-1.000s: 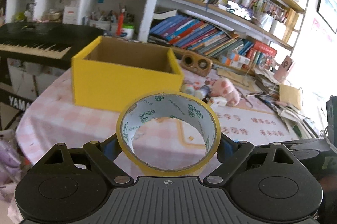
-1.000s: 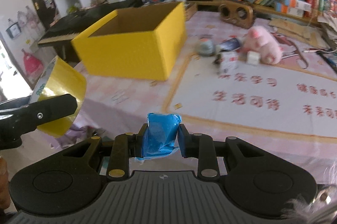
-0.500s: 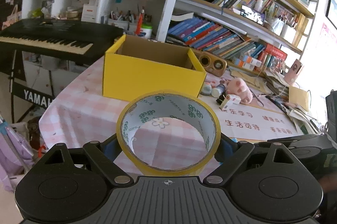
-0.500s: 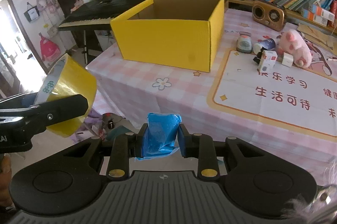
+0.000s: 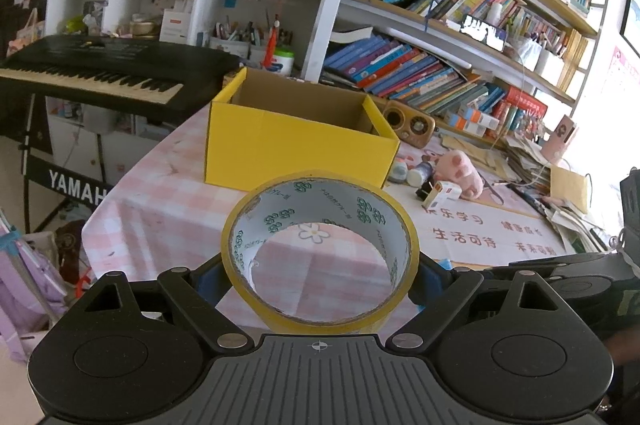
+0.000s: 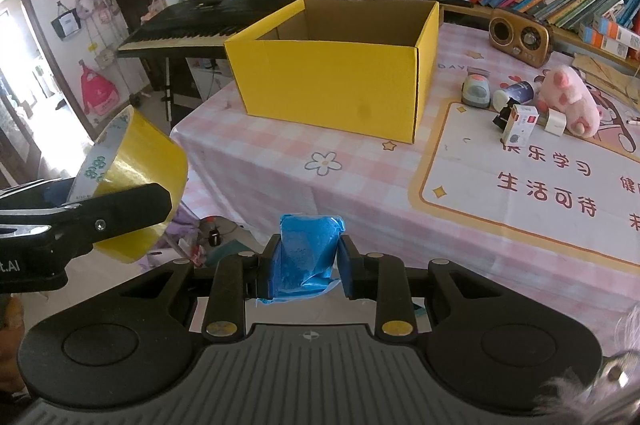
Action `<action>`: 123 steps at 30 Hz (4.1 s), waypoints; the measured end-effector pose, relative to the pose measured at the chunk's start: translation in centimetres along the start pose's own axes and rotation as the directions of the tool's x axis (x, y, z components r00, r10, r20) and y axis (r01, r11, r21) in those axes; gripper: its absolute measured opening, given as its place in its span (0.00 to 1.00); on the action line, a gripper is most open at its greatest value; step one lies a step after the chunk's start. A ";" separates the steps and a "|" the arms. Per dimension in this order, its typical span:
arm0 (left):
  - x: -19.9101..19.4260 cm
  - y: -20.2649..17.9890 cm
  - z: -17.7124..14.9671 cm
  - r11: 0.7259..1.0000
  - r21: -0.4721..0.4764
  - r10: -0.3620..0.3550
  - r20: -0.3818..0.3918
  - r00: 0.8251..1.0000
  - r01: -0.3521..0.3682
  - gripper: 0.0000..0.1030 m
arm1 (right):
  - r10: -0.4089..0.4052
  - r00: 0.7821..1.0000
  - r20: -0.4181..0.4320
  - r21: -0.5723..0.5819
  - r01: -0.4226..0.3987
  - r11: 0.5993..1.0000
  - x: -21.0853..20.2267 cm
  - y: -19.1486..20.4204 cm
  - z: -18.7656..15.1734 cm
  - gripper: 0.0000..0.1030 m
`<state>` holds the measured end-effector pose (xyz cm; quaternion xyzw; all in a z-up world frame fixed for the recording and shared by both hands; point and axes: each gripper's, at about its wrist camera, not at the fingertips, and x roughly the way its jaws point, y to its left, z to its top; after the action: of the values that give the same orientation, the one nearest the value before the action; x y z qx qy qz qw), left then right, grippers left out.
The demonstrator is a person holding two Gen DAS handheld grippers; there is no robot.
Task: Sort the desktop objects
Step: 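Carry the tape roll and blue bag over the yellow box with both tools, then lower both items into the yellow box and open both tools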
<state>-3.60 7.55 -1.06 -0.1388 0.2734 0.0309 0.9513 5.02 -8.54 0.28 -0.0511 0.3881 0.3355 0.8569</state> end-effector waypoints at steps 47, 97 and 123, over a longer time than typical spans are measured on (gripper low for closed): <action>4.9 1.6 5.8 0.999 -0.012 0.041 0.054 0.998 -0.040 0.89 | 0.015 1.000 0.007 -0.009 -0.015 1.000 3.5 -1.6 6.1 0.25; 30.9 1.3 17.6 0.971 0.218 0.164 -0.311 0.936 -0.097 0.89 | -0.020 0.956 -0.291 -0.683 -0.194 0.704 25.7 -9.6 23.4 0.25; 26.1 1.1 18.2 0.989 0.043 0.144 -0.062 0.988 -0.142 1.00 | 0.056 0.989 -0.135 -0.635 -0.130 0.761 19.8 -10.5 23.7 0.58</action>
<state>27.77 13.33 -0.35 -0.1017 0.3141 0.0892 0.9397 35.80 2.25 1.05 -0.3395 0.2978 0.4867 0.7477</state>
